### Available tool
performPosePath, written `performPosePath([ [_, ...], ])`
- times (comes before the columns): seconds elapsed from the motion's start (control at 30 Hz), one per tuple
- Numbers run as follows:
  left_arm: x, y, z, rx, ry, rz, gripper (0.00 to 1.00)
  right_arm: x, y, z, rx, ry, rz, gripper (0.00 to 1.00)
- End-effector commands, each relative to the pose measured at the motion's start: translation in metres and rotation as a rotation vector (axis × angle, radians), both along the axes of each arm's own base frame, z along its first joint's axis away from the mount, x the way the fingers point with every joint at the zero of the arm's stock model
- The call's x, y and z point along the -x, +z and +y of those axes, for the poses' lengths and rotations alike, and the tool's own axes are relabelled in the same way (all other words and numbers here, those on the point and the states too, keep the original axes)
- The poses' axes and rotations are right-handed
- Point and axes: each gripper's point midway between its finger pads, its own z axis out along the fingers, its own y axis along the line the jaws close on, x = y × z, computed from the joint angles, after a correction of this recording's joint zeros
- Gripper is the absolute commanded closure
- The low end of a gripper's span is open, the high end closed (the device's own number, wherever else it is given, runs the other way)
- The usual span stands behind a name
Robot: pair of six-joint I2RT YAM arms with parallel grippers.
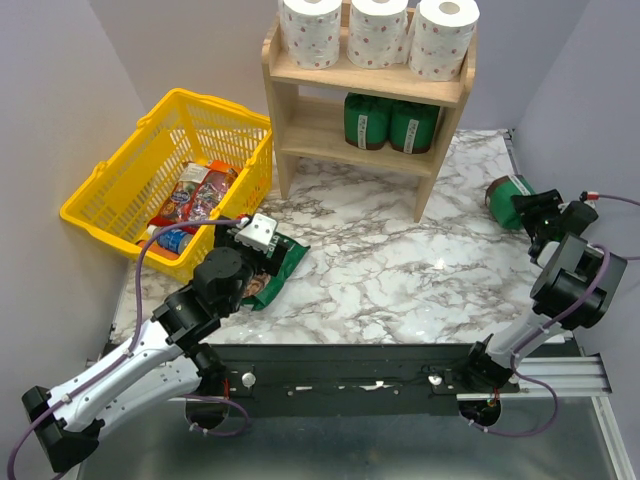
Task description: Place and organize the paper towels onto the shelf
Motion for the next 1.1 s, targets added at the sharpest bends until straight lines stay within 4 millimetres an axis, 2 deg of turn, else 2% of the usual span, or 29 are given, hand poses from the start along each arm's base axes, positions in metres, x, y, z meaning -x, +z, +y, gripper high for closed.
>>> performPosePath([
  [0.0, -0.001, 0.012, 0.005, 0.029, 0.020, -0.034, 0.01, 0.000, 0.033, 0.006, 0.080, 0.064, -0.090, 0.34],
  [0.17, 0.002, 0.015, 0.003, 0.050, 0.001, -0.034, 0.01, 0.011, 0.055, 0.017, 0.130, 0.082, -0.091, 0.35],
  [0.2, 0.003, 0.017, 0.004, 0.055, -0.001, -0.041, 0.01, 0.015, 0.051, 0.019, 0.138, 0.080, -0.059, 0.35],
  [0.27, 0.004, 0.019, 0.004, 0.068, -0.004, -0.045, 0.01, 0.020, 0.058, 0.027, 0.164, 0.089, -0.052, 0.36],
  [0.33, 0.006, 0.022, 0.005, 0.079, -0.011, -0.048, 0.01, 0.025, 0.056, 0.039, 0.180, 0.109, -0.019, 0.36],
  [0.37, 0.007, 0.022, 0.004, 0.084, -0.015, -0.048, 0.01, 0.030, 0.064, 0.043, 0.202, 0.108, -0.025, 0.36],
  [0.4, 0.009, 0.025, 0.004, 0.097, -0.021, -0.053, 0.01, 0.035, 0.059, 0.048, 0.218, 0.120, 0.014, 0.36],
  [0.5, 0.011, 0.028, 0.005, 0.114, -0.029, -0.057, 0.01, 0.048, 0.062, 0.061, 0.286, 0.126, 0.073, 0.36],
  [0.6, 0.014, 0.031, 0.004, 0.131, -0.044, -0.063, 0.01, 0.061, 0.067, 0.062, 0.293, 0.065, 0.064, 0.34],
  [0.63, 0.015, 0.031, 0.003, 0.137, -0.050, -0.063, 0.01, 0.063, 0.067, 0.057, 0.300, 0.037, 0.068, 0.30],
  [0.67, 0.016, 0.032, 0.003, 0.140, -0.053, -0.063, 0.01, 0.063, 0.067, 0.056, 0.301, 0.027, 0.071, 0.19],
  [0.77, 0.017, 0.033, 0.004, 0.151, -0.055, -0.066, 0.01, 0.061, 0.060, 0.046, 0.274, -0.013, 0.129, 0.07],
  [0.83, 0.017, 0.033, 0.004, 0.154, -0.055, -0.067, 0.01, 0.060, 0.048, 0.039, 0.229, -0.049, 0.185, 0.00],
  [1.07, 0.014, 0.027, 0.003, 0.133, -0.046, -0.055, 0.01, 0.046, 0.037, 0.022, 0.154, -0.144, 0.214, 0.01],
])
